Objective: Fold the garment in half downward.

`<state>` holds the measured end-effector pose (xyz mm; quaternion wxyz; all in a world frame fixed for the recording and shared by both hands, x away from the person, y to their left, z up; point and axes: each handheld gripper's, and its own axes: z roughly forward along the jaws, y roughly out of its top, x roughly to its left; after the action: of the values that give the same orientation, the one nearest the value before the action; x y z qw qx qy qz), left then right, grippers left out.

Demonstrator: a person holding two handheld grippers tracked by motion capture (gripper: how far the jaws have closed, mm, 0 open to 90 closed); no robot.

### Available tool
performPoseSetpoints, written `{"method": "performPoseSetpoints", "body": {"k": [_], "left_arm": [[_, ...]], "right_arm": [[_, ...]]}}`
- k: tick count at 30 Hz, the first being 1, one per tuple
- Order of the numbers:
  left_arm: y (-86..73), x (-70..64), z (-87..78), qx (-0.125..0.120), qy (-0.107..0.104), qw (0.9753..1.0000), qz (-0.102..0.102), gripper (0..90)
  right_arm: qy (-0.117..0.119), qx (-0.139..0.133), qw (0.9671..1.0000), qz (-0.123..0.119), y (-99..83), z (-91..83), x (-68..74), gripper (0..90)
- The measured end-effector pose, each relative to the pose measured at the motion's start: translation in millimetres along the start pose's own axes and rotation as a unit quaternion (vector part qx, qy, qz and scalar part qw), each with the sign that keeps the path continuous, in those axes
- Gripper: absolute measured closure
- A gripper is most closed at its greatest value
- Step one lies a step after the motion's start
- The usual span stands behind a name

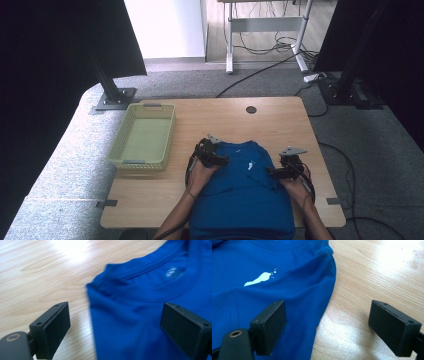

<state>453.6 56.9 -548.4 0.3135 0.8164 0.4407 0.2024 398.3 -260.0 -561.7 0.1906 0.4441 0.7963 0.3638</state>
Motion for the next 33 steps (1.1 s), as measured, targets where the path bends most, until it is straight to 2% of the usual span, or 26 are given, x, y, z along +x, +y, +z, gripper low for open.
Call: {"method": "performPoseSetpoints", "body": {"k": [3, 9, 11, 13, 17, 21, 22, 24, 27, 29, 33], "left_arm": [[-5.9, 14.7, -3.8, 0.005, 0.007, 0.9998, -0.018, 8.8], [-15.6, 46.6, -15.5, 0.01, 0.043, 0.9976, -0.053, 9.1], [-15.3, 52.2, -18.6, -0.001, 0.036, 0.9969, -0.07, 9.1], [-12.5, 52.2, -19.7, -0.013, 0.026, 0.9965, -0.079, 9.2], [-6.0, 44.6, -12.5, -0.021, 0.011, 0.9966, -0.079, 9.2], [-6.2, 42.5, 0.7, -0.008, 0.025, 0.997, -0.073, 9.1], [-7.4, 43.2, 0.9, -0.009, 0.036, 0.9971, -0.067, 8.9], [-9.1, 47.3, -1.5, -0.007, 0.041, 0.9965, -0.072, 9.8], [-12.2, 53.3, -6.4, -0.002, 0.06, 0.9957, -0.07, 10.0], [-14.8, 57.0, -8.6, -0.002, 0.064, 0.9952, -0.074, 10.0], [-19.3, 59.7, -8.9, -0.011, 0.054, 0.9951, -0.082, 10.1]], "right_arm": [[0.0, 0.0, 1.0, 0.0, -0.1, -0.1, 0.0, 14.4], [0.0, 0.0, 1.0, 0.0, 0.0, -0.1, 0.0, 14.4], [0.0, 0.0, 1.0, 0.0, 0.0, -0.1, 0.0, 14.4], [0.0, 0.0, 1.0, 0.0, 0.0, -0.1, 0.0, 14.4], [0.0, 0.0, 1.0, 0.0, 0.0, -0.1, 0.0, 14.4], [0.0, 0.0, 1.0, 0.0, -0.1, -0.1, 0.0, 14.4], [0.0, 0.0, 1.0, 0.0, -0.1, -0.1, 0.0, 14.4], [0.0, 0.0, 1.0, 0.0, -0.1, -0.1, 0.0, 14.4], [0.0, 0.0, 1.0, 0.0, 0.0, -0.1, 0.0, 14.4], [0.0, 0.0, 1.0, 0.0, 0.0, 0.0, 0.0, 14.4], [0.0, 0.0, 1.0, 0.0, 0.0, -0.1, 0.0, 14.4]]}}
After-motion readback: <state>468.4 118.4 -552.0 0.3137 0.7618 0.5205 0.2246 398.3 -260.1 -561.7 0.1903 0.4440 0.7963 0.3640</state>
